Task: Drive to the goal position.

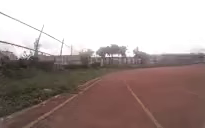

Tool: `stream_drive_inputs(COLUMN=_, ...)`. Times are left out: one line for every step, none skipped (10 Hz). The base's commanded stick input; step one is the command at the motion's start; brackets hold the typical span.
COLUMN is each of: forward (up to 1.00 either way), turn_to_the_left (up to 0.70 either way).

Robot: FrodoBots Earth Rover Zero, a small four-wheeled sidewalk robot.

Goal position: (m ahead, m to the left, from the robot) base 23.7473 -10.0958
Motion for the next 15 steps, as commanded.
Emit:
stream_drive_inputs(forward=0.53, turn_to_the_left=0.0)
stream_drive_inputs(forward=0.63, turn_to_the_left=0.0)
stream_drive_inputs(forward=0.7, turn_to_the_left=0.0)
stream_drive_inputs(forward=0.7, turn_to_the_left=0.0)
stream_drive_inputs(forward=0.7, turn_to_the_left=-0.12)
stream_drive_inputs(forward=0.7, turn_to_the_left=-0.28)
stream_drive_inputs(forward=0.7, turn_to_the_left=-0.28)
stream_drive_inputs(forward=0.7, turn_to_the_left=-0.28)
stream_drive_inputs(forward=0.7, turn_to_the_left=-0.28)
stream_drive_inputs(forward=0.7, turn_to_the_left=-0.28)
stream_drive_inputs(forward=0.73, turn_to_the_left=-0.28)
stream_drive_inputs(forward=0.83, turn_to_the_left=-0.27)
stream_drive_inputs(forward=0.85, turn_to_the_left=-0.27)
stream_drive_inputs(forward=0.85, turn_to_the_left=0.0)
stream_drive_inputs(forward=0.85, turn_to_the_left=0.0)
